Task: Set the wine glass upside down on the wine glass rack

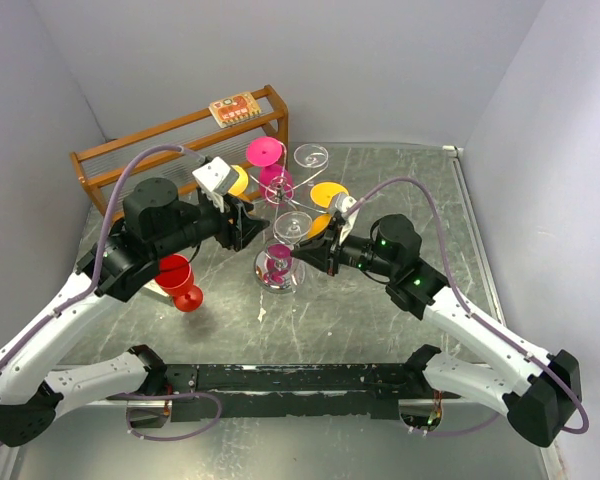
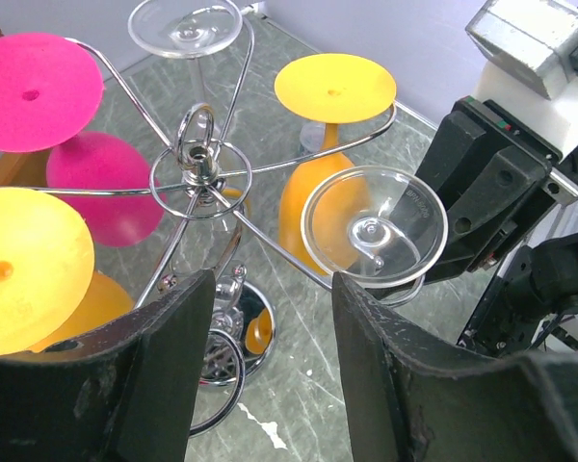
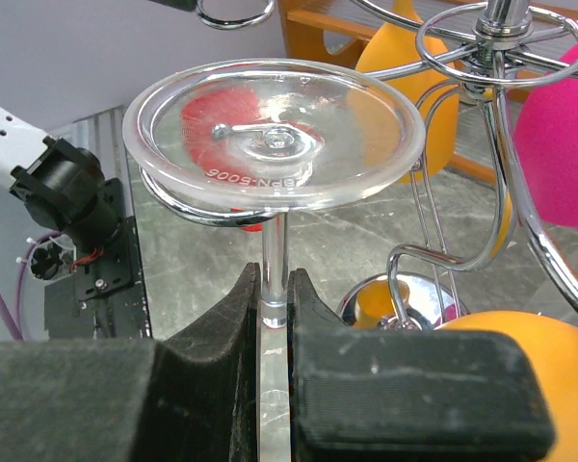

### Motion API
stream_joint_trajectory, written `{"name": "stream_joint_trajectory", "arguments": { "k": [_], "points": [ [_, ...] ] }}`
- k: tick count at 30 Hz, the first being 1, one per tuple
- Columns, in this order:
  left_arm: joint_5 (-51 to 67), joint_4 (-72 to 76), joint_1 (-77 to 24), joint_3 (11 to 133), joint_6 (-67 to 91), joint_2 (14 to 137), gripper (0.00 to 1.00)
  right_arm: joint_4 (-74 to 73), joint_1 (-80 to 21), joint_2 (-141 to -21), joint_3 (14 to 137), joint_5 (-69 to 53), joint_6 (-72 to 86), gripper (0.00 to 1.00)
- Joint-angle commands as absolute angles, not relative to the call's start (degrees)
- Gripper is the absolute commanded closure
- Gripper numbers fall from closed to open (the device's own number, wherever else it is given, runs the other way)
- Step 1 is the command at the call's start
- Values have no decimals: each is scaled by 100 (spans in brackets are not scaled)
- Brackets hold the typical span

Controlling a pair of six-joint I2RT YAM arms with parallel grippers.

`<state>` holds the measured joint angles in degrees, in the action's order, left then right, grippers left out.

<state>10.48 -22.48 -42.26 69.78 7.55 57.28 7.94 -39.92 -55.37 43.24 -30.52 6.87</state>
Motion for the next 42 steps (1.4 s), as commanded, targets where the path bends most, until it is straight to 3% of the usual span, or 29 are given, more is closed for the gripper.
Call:
{"name": "stream_joint_trajectory", "arguments": {
  "k": [1, 21, 25, 28, 32, 42],
  "points": [
    [813, -2055, -4263, 6908, 814, 5561, 37, 1051, -4020, -5549, 4274, -2953, 703, 98],
    [-1027, -1869, -4262, 6757, 1051, 5031, 33, 894, -4019, -5397, 4228, -2849, 898, 60],
    [-1965, -2013, -4262, 6791, 895, 4896, 30, 733, -4019, -5186, 4200, -2713, 948, 49],
    [-3498, -2264, -4256, 6826, 846, 4791, 27, 556, -4019, -4940, 4150, -2485, 920, 41],
    [-4524, -2508, -4256, 6693, 1008, 4624, 25, 162, -4019, -4639, 4186, -2236, 879, 37],
    [-5407, -3966, -4257, 6045, 2958, 4480, 11, -683, -4017, -3745, 4653, -1629, 1103, 36]
  ]
}}
